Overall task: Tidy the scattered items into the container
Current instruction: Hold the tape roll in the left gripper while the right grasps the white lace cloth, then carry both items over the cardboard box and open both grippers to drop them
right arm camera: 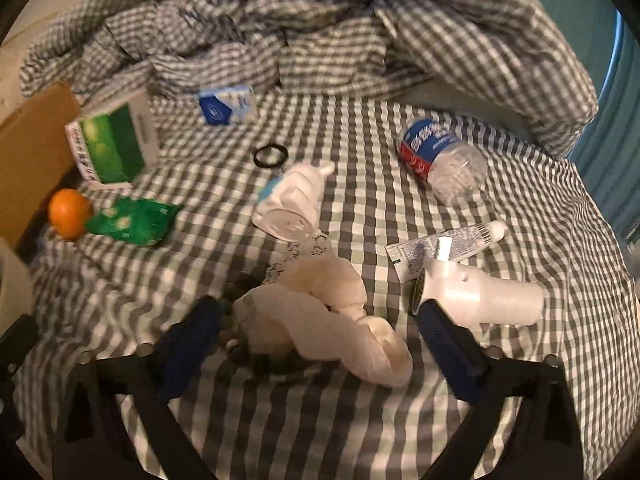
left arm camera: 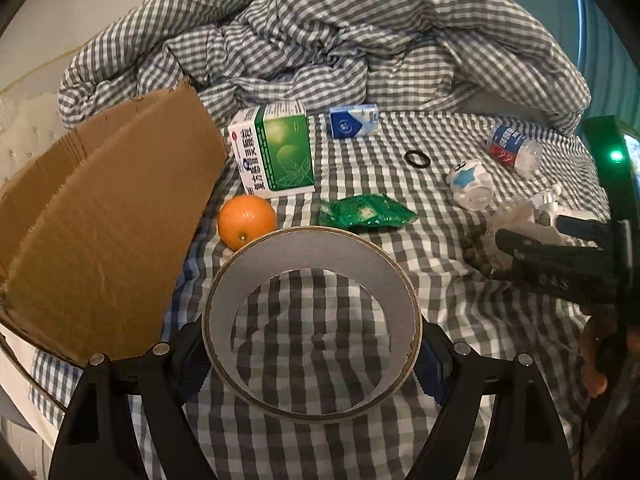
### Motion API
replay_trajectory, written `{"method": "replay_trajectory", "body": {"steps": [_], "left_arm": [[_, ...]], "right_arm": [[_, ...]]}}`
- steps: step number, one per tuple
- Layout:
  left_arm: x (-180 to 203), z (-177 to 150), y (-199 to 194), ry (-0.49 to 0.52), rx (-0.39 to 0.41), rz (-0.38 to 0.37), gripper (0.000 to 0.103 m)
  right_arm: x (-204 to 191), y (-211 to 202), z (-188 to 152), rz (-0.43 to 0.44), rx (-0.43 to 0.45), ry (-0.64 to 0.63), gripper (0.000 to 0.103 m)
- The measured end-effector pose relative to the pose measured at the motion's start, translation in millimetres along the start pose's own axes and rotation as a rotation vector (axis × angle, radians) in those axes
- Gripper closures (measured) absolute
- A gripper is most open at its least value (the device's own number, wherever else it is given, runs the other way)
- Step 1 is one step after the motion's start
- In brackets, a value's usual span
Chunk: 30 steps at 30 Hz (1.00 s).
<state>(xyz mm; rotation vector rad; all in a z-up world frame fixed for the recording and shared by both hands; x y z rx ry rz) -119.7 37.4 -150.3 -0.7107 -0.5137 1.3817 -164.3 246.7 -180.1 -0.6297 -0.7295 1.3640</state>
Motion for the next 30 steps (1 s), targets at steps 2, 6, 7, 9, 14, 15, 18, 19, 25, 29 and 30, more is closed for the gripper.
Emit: {"method": "replay_trajectory", "body": {"steps": [2,6,7,9,14,15,18,19,25,29,30], "left_arm": [[0.5,-2.6,4.6,-0.003,-0.012,-0.002,0.018],[0.2,-5.4,11.7,-0.009,-0.029,-0.001,0.018],[0.3,-5.5,12.4,-0.008,-0.031,0.0,0.018],[0.5,-5.2,12.3,-0.009,-0.029,-0.002,0.018],[3.2,-2.1,5.0,-0.007,-0.015,-0.005,0.018],[3.2,-1.2,2.1,-0.007,-0.009,-0.002,0.018],[2.7,1.3,-8.1,-0.002,0.009,0.004,0.018],[2.2,2.5,-11.8,0.001,0.011,0.007,0.018],[-16.0,25.2,-57.1,-0.017,0.105,0.019,0.018],[-46.0,48.8,-79.9,-0.043,0.146,0.041,0.018],[-53.8,53.9,-83.6,-0.045,0.149,0.05,0.018]], "right_arm": [[2.0,10.5,-4.2,-0.002,-0.044,0.008,0.077],[2.7,-2.2,-5.1,-0.008,0.0,0.003,0.092],[1.6,-7.4,-2.8,-0.009,0.015,-0.005,0.092],[1.0,-20.8,2.8,-0.008,0.042,-0.011,0.092],[-0.4,-45.3,13.2,0.015,0.083,-0.006,0.092],[-0.6,-51.0,13.1,0.021,0.089,-0.002,0.092],[-4.5,-62.2,10.8,0.039,0.099,-0.003,0.092],[-6.7,-66.9,9.3,0.047,0.099,-0.007,0.092],[-25.4,-105.8,14.8,0.075,0.143,-0.036,0.092],[-48.2,-143.6,36.4,0.106,0.211,-0.055,0.092],[-57.6,-154.4,44.7,0.12,0.231,-0.061,0.092]]}}
Point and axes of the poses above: each gripper's, at about its wrist camera, not at the fingertips, and y roughly the way its jaws point, x to its right, z to its top, the point moved 4 cm from there along y, roughly the way its jaws point, and after that the axes turned 3 degrees about x, right-handed, at the moved point
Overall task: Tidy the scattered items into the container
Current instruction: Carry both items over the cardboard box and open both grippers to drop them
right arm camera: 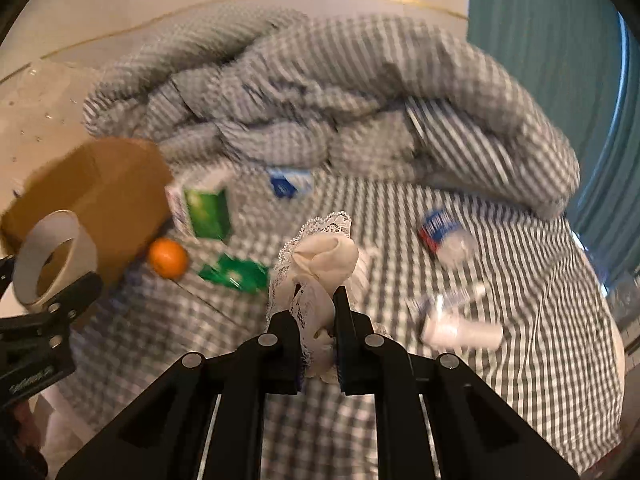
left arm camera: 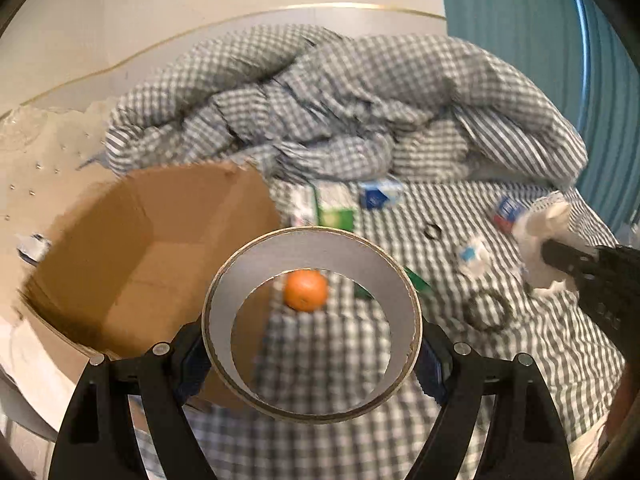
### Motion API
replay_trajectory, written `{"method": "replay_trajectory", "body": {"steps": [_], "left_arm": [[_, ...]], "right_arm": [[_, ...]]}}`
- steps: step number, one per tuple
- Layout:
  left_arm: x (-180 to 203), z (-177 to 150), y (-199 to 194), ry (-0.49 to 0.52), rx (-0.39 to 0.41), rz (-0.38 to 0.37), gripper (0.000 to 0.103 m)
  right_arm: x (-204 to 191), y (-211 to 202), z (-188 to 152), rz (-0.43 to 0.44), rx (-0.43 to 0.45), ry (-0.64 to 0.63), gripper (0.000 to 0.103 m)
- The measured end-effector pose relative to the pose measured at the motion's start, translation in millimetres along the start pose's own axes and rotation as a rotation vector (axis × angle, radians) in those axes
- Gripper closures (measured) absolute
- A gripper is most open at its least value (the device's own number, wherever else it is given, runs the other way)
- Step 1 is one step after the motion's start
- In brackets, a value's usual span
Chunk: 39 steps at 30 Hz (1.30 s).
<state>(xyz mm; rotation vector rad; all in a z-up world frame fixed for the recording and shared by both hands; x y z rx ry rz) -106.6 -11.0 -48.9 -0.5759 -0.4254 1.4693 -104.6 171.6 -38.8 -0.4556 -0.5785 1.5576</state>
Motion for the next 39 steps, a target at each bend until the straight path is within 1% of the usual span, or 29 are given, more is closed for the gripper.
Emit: {"method": "replay_trajectory", "body": {"steps": [5,9,13,17,20,21,23,29,31,34,35,37,39], "left_arm": [[-54.3,30.4,-15.8,-0.032,0.036,0.061,0.018],[-99.3,46.8,-21.1,-0.043,0.068,0.129,0.018],[-137.4,43.3,-6.1,-0.092,0.037,0.164,0.018],[-165.8,27.3,15.1,-0.148,-0.015,0.186,0.018],[-175.9,12.4,31.3,-0.173,-0.053,0.193,0.016],[-177.6,7.8,36.5,-0.176,-0.07,0.189,0.01],[-180.7,1.3,43.1,-0.189,-0.09,0.193,0.004],[-186.4,-3.3,38.2,-0.217,-0.088,0.189,0.004],[-189.1,-3.1,30.9,-0.219,-0.082,0.202,0.004],[-195.2,-5.5,20.4,-0.233,-0.077,0.223,0.003],[-197.7,-6.9,17.9,-0.24,-0.077,0.224,0.001],[-201.5,-11.2,13.5,-0.255,-0.077,0.22,0.0],[-204.1,-16.8,12.0,-0.261,-0.084,0.219,0.0]], "right_arm": [[-39.6,-15.3,35.6,0.063,0.059,-0.015,0.092],[-74.7,-10.8,50.6,0.133,0.061,-0.034,0.092],[-106.1,6.4,50.7,0.167,0.032,-0.075,0.092],[-125.3,20.9,48.9,0.172,-0.001,-0.116,0.092],[-132.3,29.7,50.0,0.171,-0.016,-0.127,0.092],[-134.9,31.2,50.3,0.172,-0.017,-0.128,0.092],[-138.3,34.3,51.2,0.173,-0.022,-0.135,0.092],[-152.3,34.9,52.7,0.194,-0.024,-0.161,0.092],[-160.5,31.8,57.7,0.213,-0.019,-0.175,0.092],[-179.4,23.2,75.0,0.252,0.018,-0.201,0.092],[-189.4,19.6,82.9,0.284,0.032,-0.211,0.092],[-208.3,16.8,94.0,0.331,0.054,-0.222,0.092],[-231.0,20.3,99.8,0.364,0.05,-0.24,0.092]]}}
Point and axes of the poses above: each gripper's, at about its wrist camera, not at the fingertips, and y roughly the way its jaws point, x to its right, z to its top, the point moved 4 cm from there along y, roughly the way its jaws point, and after that the axes turned 3 degrees about x, right-handed, at the moved point
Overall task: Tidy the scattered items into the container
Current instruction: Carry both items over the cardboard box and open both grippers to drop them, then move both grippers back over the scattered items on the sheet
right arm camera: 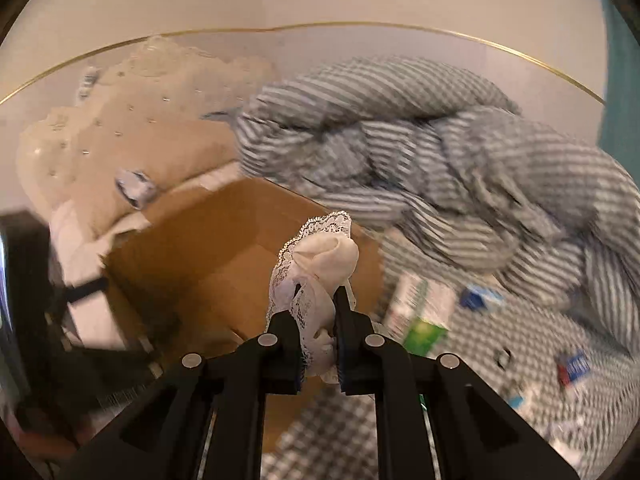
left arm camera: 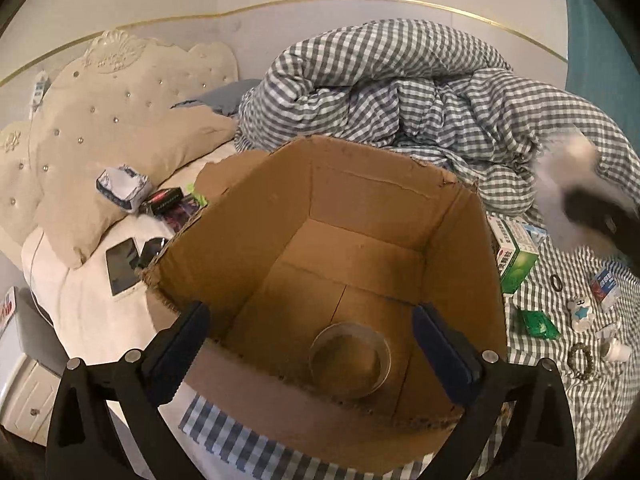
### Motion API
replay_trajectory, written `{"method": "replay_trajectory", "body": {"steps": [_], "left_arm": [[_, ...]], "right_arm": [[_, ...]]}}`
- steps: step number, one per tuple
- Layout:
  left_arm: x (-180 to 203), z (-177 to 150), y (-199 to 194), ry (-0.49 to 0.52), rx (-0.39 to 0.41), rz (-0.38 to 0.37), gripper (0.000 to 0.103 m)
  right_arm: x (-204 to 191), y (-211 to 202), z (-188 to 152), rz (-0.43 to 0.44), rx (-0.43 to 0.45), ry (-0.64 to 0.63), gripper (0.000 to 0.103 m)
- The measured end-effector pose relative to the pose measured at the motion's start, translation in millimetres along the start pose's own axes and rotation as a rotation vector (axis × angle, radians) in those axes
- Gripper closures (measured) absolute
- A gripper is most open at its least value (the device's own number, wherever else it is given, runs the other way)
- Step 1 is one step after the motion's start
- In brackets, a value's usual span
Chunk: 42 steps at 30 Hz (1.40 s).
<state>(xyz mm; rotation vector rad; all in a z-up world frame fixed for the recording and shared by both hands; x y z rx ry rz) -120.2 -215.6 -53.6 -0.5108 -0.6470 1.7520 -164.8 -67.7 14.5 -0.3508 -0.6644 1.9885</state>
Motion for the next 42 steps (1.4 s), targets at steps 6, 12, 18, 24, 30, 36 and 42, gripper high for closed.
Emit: {"method": "replay_trajectory", "body": {"steps": [6,12,18,24,30,36,42], "left_arm": [[-4.6,-7.1,3.0,0.005,-0.017,0.005,0.0],[-0.7,-8.9,1.0,0.027,-0.009,-0.009,0.0],[6.7,-3.2,-10.5,0.032,0.0,-0.008,0.0],[42.4,14.0,-56.4,0.071,0.076,-0.045,0.0],[102.5,2.3,-100.9,0.13,0.13,-0.152,0.0],[169.0,-46.2,-115.6,0.205,0.117,-0.234,0.0],[219.4,-75.0,-112.3,0.251,0.074,-0.267,0.0]], "right_arm": [[-37.1,41.4,13.2,0.009,-0.043,-0.008,0.067],[-30.8,40.5,10.2,-0.033,-0.033,0.028,0.015],[-3.4,5.6,15.4,-0.072,0.018,0.05,0.015],[40.3,-61.1,11.7,-0.136,0.073,0.082,0.015],[103.9,-140.5,-34.5,-0.243,0.107,0.153,0.015],[154.5,-176.6,-115.0,-0.34,0.04,0.209,0.015],[201.2,-188.3,-188.3,-0.414,-0.044,0.309,0.015]]}}
Point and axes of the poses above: each gripper's, at about its wrist camera, not at the fingertips, and y roughly the way its jaws point, x to its right, z to its top, the point moved 4 cm from there along y, roughly the way its jaws point, and after that the axes turned 3 degrees about x, right-handed, at the moved point
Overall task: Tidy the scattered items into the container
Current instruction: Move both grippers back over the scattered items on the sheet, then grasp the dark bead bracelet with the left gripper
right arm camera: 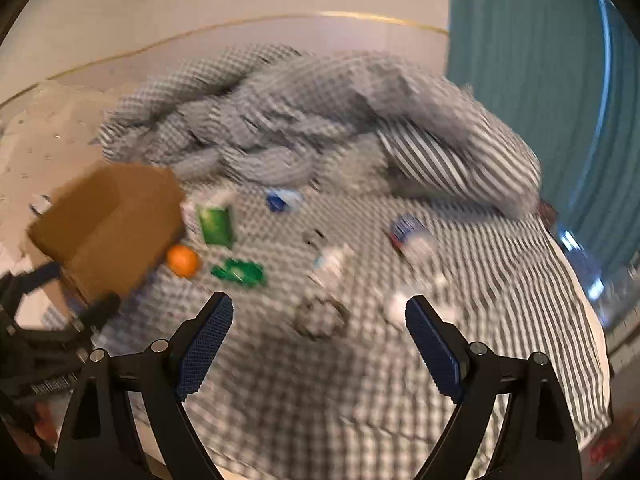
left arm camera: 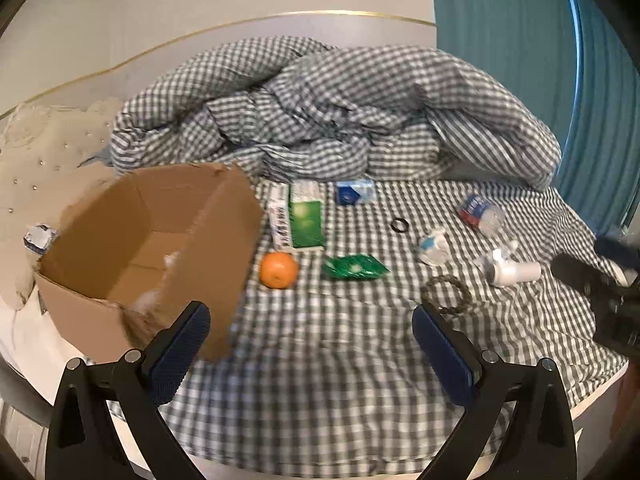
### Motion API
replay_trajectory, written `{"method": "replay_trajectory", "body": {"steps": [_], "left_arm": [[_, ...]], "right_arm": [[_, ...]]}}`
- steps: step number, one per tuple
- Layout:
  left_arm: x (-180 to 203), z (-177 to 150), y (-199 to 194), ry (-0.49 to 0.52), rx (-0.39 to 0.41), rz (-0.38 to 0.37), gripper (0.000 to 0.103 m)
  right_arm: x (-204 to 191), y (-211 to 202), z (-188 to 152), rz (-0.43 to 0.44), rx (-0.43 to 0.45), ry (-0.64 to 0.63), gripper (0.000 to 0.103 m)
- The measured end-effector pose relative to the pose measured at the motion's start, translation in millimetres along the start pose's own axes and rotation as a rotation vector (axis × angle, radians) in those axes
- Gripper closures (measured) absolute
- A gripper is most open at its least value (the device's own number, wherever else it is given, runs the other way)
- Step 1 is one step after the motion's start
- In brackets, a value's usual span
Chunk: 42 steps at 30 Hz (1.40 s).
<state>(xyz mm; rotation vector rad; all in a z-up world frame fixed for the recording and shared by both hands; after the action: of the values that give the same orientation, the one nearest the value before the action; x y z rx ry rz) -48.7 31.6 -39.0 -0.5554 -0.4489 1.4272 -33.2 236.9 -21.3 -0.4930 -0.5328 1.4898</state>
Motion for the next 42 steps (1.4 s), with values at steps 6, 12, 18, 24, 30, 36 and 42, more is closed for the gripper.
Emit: {"method": "replay_trajectory", "body": {"steps": [6,12,18,24,30,36,42], "left_arm": [[27.8,2.8,14.6,0.025,-0.02,-0.021,0.0],[63.7,5.0,45.6,0.079,-0.045,-0.087,0.0],[124.1,1.2,93.6,0.123,-0.067,-0.191,0.0],[175.8,-20.7,151.4,0.161,-0.139,-0.199,0.0],[188.3,-41.8,203.5,0.169,-0.213,-0.124,0.0],[182.3,-49.6,226.2,0.097,-0.275,-0.147,0.0],[187.8,-45.2,212.1,0.142,-0.266,-0.249,0.083]], "right_arm": [[40.2,5.3,-15.3,-0.017,-0.024,0.055,0.015],[60.2,21.5,-21.7,-0.029,-0.036,0.072,0.015],[95.6,44.7,-25.1,-0.071,-0.065,0.107,0.015],[133.4,69.2,-30.4,-0.096,-0.093,0.158,0.015],[153.6,89.1,-40.6,-0.087,-0.12,0.193,0.015],[161.9,101.4,-47.1,-0.08,-0.136,0.209,0.015],[154.8,102.8,-46.3,-0.074,-0.138,0.202,0.015]]}}
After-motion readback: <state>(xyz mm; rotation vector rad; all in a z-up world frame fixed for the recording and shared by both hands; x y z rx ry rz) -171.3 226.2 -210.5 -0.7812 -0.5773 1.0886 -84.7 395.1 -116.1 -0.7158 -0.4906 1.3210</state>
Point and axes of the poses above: each gripper's, at about its wrist camera, not at the fingertips, and y roughly the way its jaws point, x to its right, z to its top, the point moved 4 cm from there along y, roughly the way its jaws point, and after that the axes turned 3 degrees about x, right-handed, at the moved point
